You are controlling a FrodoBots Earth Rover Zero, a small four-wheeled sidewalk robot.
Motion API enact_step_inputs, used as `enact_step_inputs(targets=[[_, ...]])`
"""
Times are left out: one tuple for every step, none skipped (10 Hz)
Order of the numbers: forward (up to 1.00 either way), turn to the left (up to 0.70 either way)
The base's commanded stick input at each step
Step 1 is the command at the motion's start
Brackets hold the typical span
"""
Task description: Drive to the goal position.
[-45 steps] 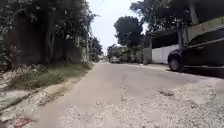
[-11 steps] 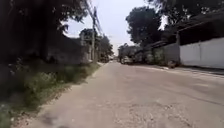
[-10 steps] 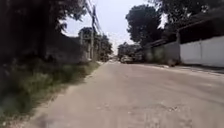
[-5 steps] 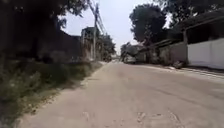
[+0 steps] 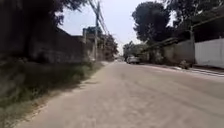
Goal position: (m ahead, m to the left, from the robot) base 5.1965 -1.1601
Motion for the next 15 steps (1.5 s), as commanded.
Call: enact_step_inputs(targets=[[1.00,-0.20],[1.00,0.01],[1.00,0.02],[1.00,0.02],[1.00,0.02],[1.00,0.02],[1.00,0.02],[1.00,0.02],[1.00,0.02],[1.00,0.02],[1.00,0.02],[1.00,0.02],[1.00,0.02],[1.00,-0.05],[1.00,-0.38]])
